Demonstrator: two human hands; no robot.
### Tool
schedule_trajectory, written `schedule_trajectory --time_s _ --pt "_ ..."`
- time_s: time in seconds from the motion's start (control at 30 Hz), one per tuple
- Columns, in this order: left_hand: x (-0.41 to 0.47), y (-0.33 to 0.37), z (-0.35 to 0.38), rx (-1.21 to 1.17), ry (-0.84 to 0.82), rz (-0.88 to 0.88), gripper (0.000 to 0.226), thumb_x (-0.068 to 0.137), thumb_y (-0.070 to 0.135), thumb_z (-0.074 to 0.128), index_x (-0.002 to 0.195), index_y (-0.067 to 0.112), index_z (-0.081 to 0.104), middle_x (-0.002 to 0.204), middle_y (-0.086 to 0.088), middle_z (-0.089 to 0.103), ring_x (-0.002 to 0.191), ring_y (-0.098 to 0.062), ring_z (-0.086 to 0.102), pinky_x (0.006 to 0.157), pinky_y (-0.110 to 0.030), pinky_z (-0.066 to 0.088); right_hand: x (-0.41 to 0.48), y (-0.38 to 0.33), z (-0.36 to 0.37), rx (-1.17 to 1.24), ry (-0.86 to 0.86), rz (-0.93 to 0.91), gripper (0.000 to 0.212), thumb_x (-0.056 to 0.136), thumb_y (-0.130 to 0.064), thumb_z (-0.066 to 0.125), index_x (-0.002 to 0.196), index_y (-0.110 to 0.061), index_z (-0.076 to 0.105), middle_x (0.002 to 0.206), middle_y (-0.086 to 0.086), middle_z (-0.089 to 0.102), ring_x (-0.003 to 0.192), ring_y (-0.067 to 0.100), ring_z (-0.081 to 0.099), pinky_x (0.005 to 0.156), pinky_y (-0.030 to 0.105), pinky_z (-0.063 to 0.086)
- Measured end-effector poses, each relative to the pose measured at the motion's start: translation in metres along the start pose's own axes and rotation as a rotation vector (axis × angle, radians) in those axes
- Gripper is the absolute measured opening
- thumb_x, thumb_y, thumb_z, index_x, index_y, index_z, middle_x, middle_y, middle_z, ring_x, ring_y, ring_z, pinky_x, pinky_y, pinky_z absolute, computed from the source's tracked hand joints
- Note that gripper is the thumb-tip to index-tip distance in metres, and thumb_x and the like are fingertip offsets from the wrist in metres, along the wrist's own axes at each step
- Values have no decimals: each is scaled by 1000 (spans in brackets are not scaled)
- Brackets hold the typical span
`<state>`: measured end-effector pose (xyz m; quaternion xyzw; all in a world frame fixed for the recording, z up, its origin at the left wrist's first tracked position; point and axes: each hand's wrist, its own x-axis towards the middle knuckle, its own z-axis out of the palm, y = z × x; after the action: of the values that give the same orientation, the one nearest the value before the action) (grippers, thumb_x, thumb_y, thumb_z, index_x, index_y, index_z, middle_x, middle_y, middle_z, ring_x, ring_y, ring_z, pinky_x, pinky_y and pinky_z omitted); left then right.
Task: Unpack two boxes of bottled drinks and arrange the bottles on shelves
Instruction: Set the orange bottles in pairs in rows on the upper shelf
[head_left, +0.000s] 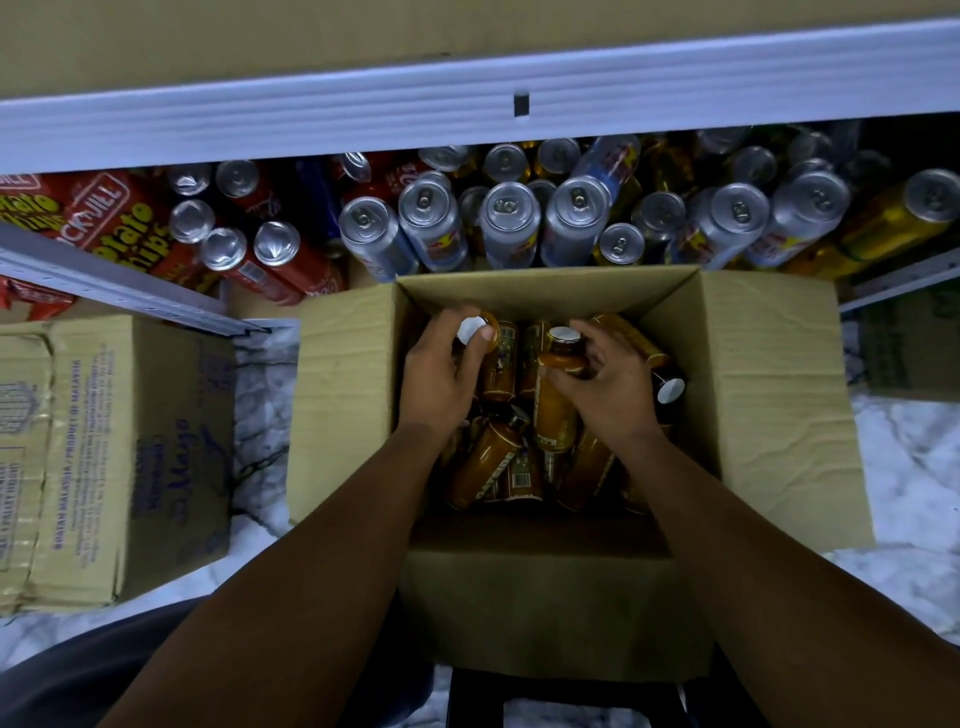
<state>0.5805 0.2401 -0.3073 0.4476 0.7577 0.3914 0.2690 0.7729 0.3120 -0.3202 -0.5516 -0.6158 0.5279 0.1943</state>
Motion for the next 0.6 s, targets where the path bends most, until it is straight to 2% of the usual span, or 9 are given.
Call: schedule_trajectory --time_s 0.1,0.23,0.33,0.47,0.5,0.57,0.6 --pt "-2 -2 3 10 30 5 30 104 31 61 128 14 66 122 -2 68 113 -9 64 91 -40 57 -2 1 -3 27 -7 38 68 80 -22 87 141 -21 58 126 -15 62 110 -12 56 99 17 46" --pt "-4 -8 9 56 34 -7 54 91 42 74 137 15 63 140 -9 62 131 -19 59 104 -43 54 -2 3 -4 42 -1 62 69 80 -25 87 142 -22 58 128 -9 67 119 -1 58 105 27 49" --pt "-2 -10 11 82 6 -13 65 84 26 84 143 16 57 144 -9 59 135 -19 54 111 -42 48 -3 3 -3 51 3 67 67 80 -28 86 140 -24 59 125 -13 67 117 -3 60 106 35 52" --pt "5 -7 11 26 -31 -109 67 89 13 79 147 22 48 144 -6 56 133 -16 52 111 -41 47 -3 6 -2 75 -20 76 74 74 -51 78 141 -29 55 134 -11 63 124 5 59 105 44 52" --pt "7 -6 11 15 -26 -118 64 91 13 77 147 22 47 144 -6 56 132 -17 52 111 -42 47 -2 7 -2 76 -23 80 75 75 -52 78 142 -29 54 137 -10 61 126 7 58 106 45 51" --pt "9 -5 12 4 -17 -116 59 93 12 73 145 21 46 142 -5 55 129 -13 51 110 -42 47 -2 7 -1 111 -21 107 71 81 -39 82 144 -27 52 139 -9 59 127 7 57 106 41 52" --pt "10 -5 11 -3 -18 -114 58 94 12 72 144 20 46 141 -4 55 128 -12 51 110 -42 47 -2 7 -1 140 -16 133 70 83 -31 83 145 -27 50 137 -11 59 124 4 57 103 34 53"
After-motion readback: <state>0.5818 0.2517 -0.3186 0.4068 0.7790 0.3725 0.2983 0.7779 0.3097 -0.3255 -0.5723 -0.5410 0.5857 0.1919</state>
